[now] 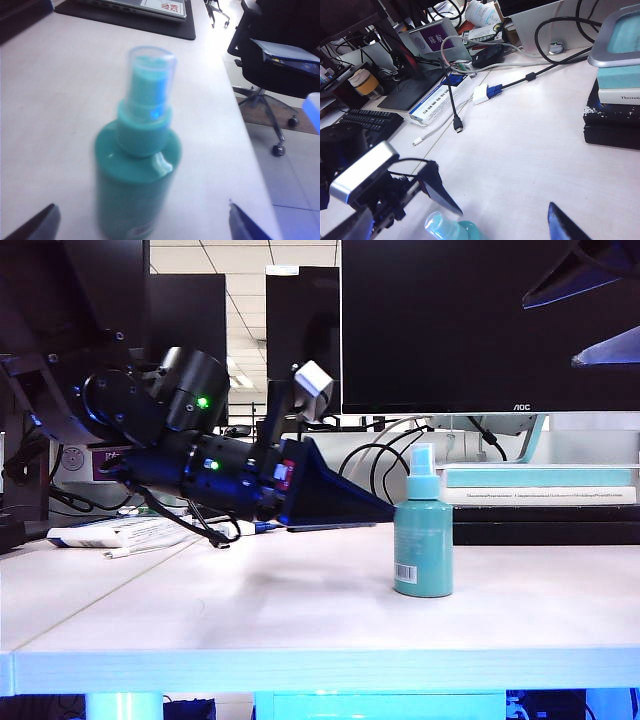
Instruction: Pick up the sprayer with the left hand and remove the lid with the right hand then place it on the table.
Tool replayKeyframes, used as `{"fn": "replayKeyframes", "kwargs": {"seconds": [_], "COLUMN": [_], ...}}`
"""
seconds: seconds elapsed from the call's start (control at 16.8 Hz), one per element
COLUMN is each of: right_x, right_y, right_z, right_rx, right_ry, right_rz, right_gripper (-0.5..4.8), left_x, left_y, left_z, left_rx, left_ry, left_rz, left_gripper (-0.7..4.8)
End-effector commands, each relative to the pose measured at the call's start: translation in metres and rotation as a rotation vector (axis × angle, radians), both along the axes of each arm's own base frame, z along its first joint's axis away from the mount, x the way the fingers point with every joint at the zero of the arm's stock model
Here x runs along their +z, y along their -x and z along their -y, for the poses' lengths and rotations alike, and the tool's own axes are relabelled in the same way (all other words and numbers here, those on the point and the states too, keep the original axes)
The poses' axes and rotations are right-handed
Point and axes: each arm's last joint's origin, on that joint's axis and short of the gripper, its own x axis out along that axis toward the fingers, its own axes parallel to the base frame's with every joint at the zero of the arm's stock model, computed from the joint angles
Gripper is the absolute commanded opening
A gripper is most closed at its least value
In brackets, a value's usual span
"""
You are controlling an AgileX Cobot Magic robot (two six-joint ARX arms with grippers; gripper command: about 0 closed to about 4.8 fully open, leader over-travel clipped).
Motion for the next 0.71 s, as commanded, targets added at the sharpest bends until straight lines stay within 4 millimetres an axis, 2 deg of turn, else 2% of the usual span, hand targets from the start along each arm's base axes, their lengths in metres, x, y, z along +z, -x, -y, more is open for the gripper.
{"fn": "replayKeyframes", "kwargs": {"seconds": [0.06,0.3,0.42,0.48,0.54,0.59,0.65,0.71], "right_x": [0.003,0.003,0.003,0.003,0.003,0.003,0.002,0.001], "right_y": [-0.001,-0.001,-0.001,-0.001,-0.001,-0.001,-0.001,-0.001], "right_z": [0.000,0.000,0.000,0.000,0.000,0.000,0.000,0.000], "right_rx": [0.021,0.022,0.014,-0.003,-0.002,-0.002,-0.002,0.001], "right_ry": [-0.004,-0.004,0.001,0.004,0.003,0.003,0.003,0.002], "right_rz": [0.018,0.019,0.021,0.020,0.019,0.019,0.017,0.007], "right_gripper": [4.79,4.79,4.79,4.79,4.79,4.79,4.79,4.79], "left_x": [-0.001,-0.005,-0.006,-0.007,-0.008,-0.008,-0.004,0.008], "left_y": [-0.008,-0.010,-0.003,0.001,0.001,0.001,0.004,0.009], "left_z": [0.035,0.037,0.046,0.054,0.053,0.053,0.052,0.049], "left_rx": [-0.019,0.016,-0.004,0.062,0.073,0.074,0.026,0.017], "left_ry": [0.001,-0.022,-0.030,-0.070,-0.078,-0.078,-0.087,-0.110], "left_rz": [0.003,-0.023,-0.026,0.009,0.004,-0.003,-0.054,-0.088], "left_gripper": [4.79,4.79,4.79,1.95,1.00,0.69,-0.06,-0.06]}}
